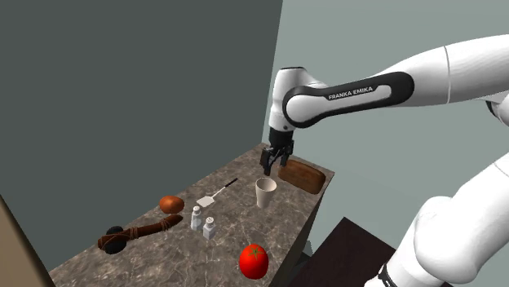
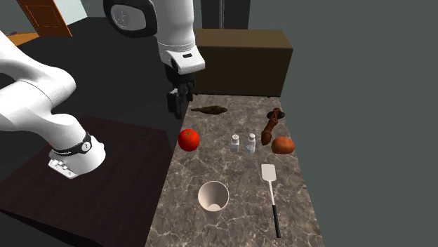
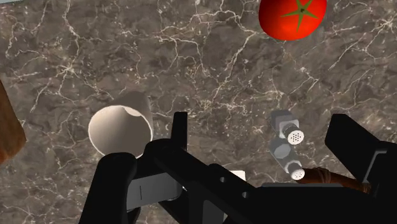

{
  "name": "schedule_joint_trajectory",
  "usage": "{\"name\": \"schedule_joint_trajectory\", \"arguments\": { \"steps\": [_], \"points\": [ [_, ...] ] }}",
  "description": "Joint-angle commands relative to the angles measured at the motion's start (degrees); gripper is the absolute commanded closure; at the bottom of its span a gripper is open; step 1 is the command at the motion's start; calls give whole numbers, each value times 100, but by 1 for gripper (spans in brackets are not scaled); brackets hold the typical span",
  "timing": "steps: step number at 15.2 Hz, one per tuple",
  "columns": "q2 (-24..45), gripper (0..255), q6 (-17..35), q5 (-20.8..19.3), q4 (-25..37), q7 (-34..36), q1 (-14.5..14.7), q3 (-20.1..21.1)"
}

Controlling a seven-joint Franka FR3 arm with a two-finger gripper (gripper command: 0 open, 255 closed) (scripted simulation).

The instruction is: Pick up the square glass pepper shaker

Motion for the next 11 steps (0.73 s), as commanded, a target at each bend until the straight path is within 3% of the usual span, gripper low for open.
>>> {"name": "schedule_joint_trajectory", "arguments": {
  "steps": [1, 11],
  "points": [
    [411, 0, 197, -40, 150, 181, 38, 104],
    [2601, 0, 791, -485, 1386, 1070, 336, 379]
  ]
}}
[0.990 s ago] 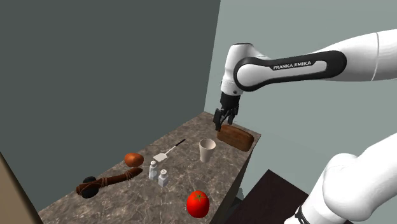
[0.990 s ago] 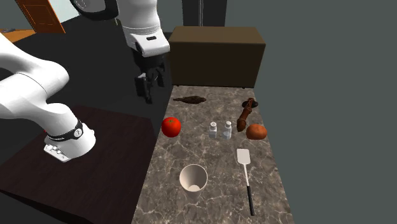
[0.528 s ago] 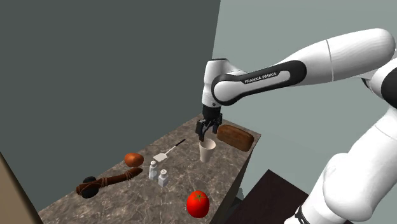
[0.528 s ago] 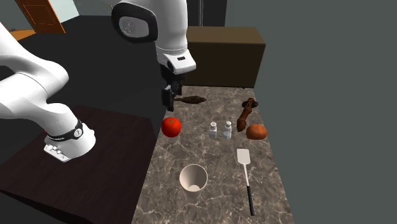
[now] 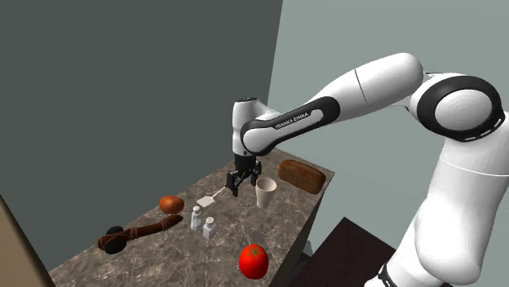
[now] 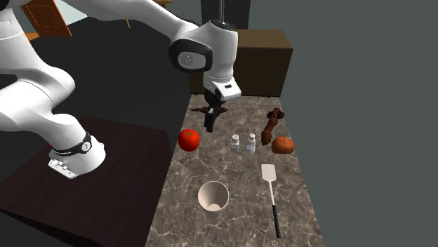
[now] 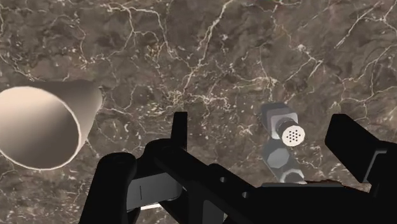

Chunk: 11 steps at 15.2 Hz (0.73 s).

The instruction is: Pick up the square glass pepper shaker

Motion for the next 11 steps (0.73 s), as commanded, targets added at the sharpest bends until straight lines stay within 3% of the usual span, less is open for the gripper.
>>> {"name": "schedule_joint_trajectory", "arguments": {
  "steps": [1, 11],
  "points": [
    [464, 0, 54, -108, 335, 191, 97, 25],
    [2797, 0, -68, -487, 2429, 793, 644, -77]
  ]
}}
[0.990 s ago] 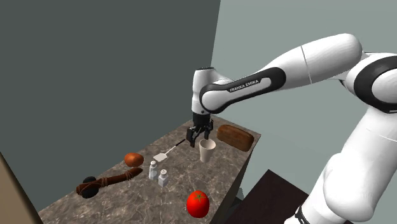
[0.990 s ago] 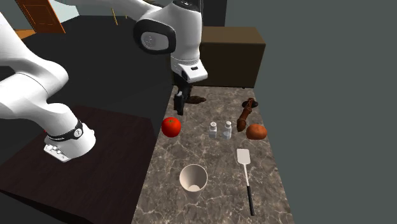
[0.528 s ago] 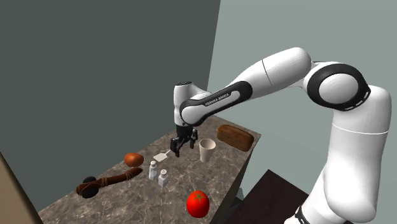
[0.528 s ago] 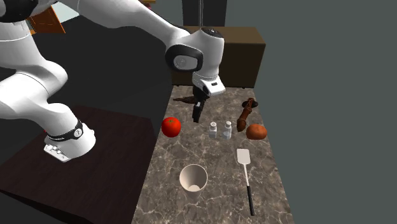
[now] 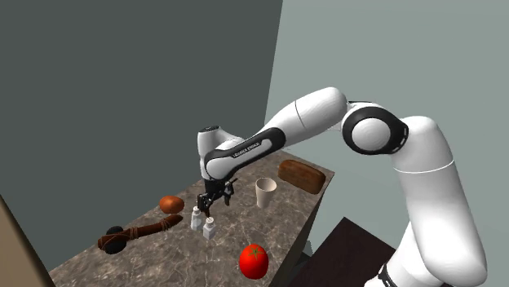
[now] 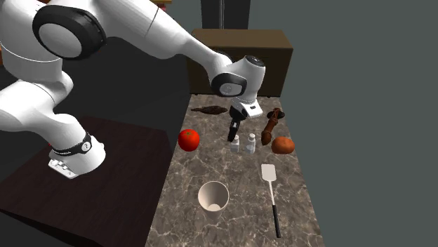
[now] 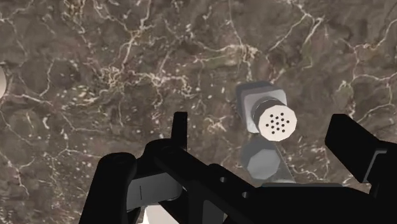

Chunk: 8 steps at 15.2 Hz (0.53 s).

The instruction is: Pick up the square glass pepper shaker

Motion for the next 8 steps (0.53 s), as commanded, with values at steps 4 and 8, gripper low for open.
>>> {"name": "schedule_joint_trajectory", "arguments": {
  "steps": [4, 8],
  "points": [
    [1250, 0, -337, -92, 1424, 174, 293, -81],
    [1421, 0, -214, -111, 1471, 177, 311, -101]
  ]
}}
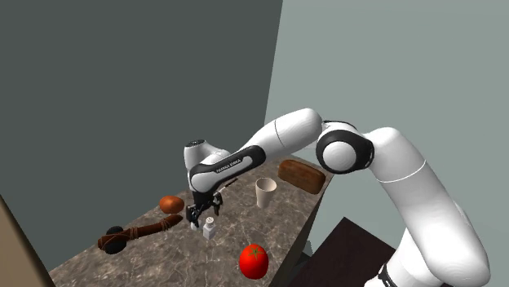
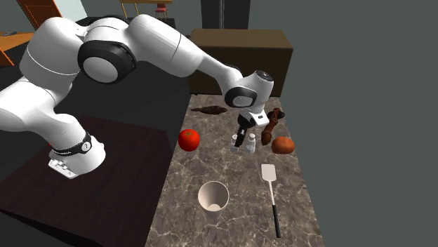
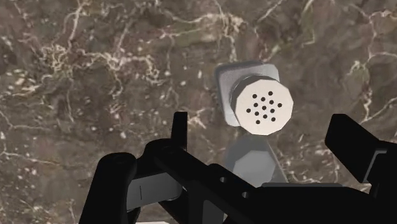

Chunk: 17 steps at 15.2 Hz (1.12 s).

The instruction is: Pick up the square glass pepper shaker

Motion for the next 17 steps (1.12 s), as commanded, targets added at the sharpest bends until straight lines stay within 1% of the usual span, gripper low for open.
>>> {"name": "schedule_joint_trajectory", "arguments": {
  "steps": [1, 4, 6, 7, 17],
  "points": [
    [115, 0, 82, -13, 32, 0, 8, -14],
    [315, 0, 222, -34, 93, 2, 26, -36],
    [315, 0, 222, -34, 93, 2, 26, -36],
    [329, 255, 218, -35, 111, 1, 27, -38],
    [258, 255, 184, -28, 73, 2, 21, -30]
  ]
}}
